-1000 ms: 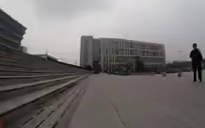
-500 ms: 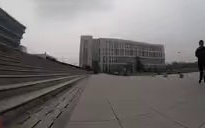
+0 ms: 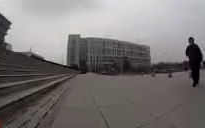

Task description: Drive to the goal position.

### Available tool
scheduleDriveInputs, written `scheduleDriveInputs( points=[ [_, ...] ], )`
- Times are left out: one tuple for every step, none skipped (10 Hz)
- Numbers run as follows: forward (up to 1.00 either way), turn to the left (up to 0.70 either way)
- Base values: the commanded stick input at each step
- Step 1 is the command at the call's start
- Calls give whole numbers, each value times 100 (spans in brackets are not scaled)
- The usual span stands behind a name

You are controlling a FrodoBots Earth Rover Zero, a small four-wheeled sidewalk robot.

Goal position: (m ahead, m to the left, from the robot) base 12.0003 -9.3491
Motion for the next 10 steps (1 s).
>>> scheduleDriveInputs(
  points=[
    [70,-35],
    [70,-35],
    [70,-35],
    [70,-35],
    [70,-35],
    [70,-35],
    [70,-35],
    [70,-35],
    [70,-35],
    [70,-35]
  ],
)
